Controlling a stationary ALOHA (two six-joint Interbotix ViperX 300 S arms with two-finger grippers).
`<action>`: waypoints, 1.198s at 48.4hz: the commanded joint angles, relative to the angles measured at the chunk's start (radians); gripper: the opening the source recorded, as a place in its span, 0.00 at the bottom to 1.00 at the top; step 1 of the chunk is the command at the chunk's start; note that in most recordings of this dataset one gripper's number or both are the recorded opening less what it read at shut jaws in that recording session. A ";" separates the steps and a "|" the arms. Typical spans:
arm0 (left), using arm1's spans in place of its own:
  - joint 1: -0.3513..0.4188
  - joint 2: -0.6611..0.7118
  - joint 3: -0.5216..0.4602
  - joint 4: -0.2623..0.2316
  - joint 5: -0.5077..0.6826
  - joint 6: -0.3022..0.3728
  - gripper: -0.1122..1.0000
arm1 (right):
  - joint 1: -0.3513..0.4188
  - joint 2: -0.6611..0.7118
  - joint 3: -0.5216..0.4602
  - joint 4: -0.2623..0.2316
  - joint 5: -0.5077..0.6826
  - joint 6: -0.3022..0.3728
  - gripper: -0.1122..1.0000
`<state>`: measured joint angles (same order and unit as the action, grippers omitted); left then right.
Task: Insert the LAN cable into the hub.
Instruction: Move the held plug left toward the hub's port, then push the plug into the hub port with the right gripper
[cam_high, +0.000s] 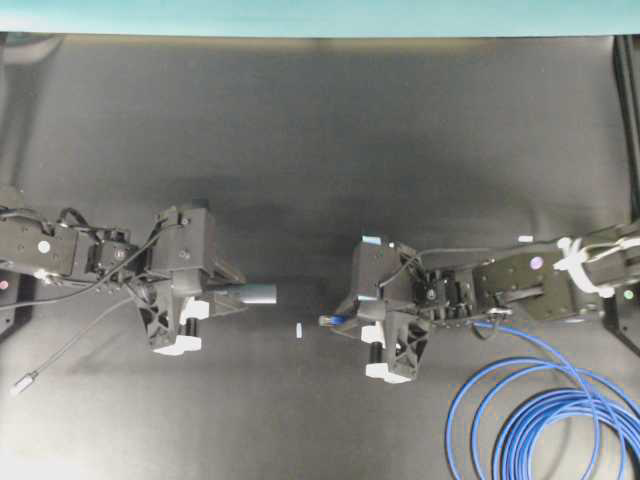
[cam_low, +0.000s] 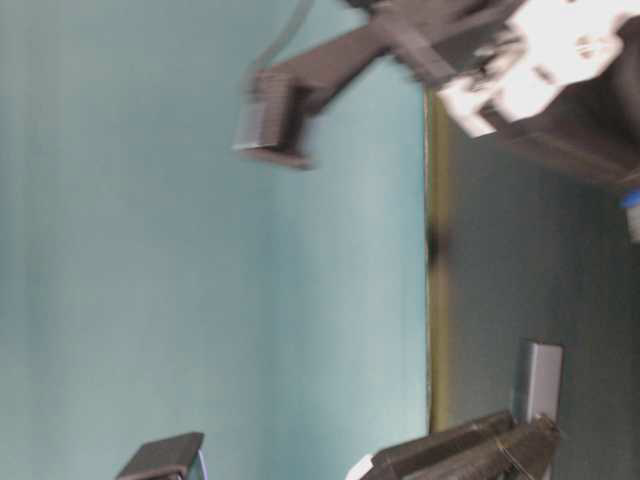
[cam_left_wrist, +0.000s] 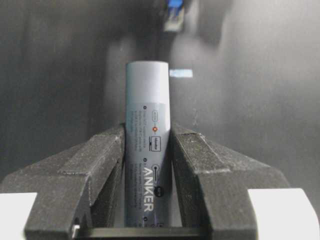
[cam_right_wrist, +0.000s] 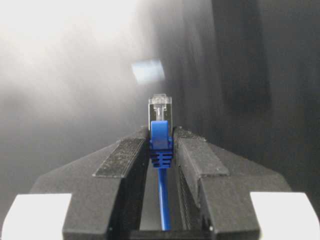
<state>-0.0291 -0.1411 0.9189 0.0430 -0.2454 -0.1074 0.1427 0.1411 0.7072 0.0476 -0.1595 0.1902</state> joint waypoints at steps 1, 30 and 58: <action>-0.002 -0.002 -0.034 0.003 0.008 0.006 0.35 | -0.021 -0.037 -0.041 -0.002 0.018 -0.015 0.22; 0.003 0.014 -0.057 0.003 0.014 0.028 0.35 | -0.048 -0.014 -0.124 -0.002 0.077 -0.066 0.22; 0.011 0.026 -0.081 0.003 0.034 0.052 0.35 | -0.044 -0.003 -0.146 -0.003 0.112 -0.071 0.22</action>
<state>-0.0215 -0.1150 0.8652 0.0430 -0.2086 -0.0598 0.0951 0.1411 0.5844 0.0460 -0.0522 0.1289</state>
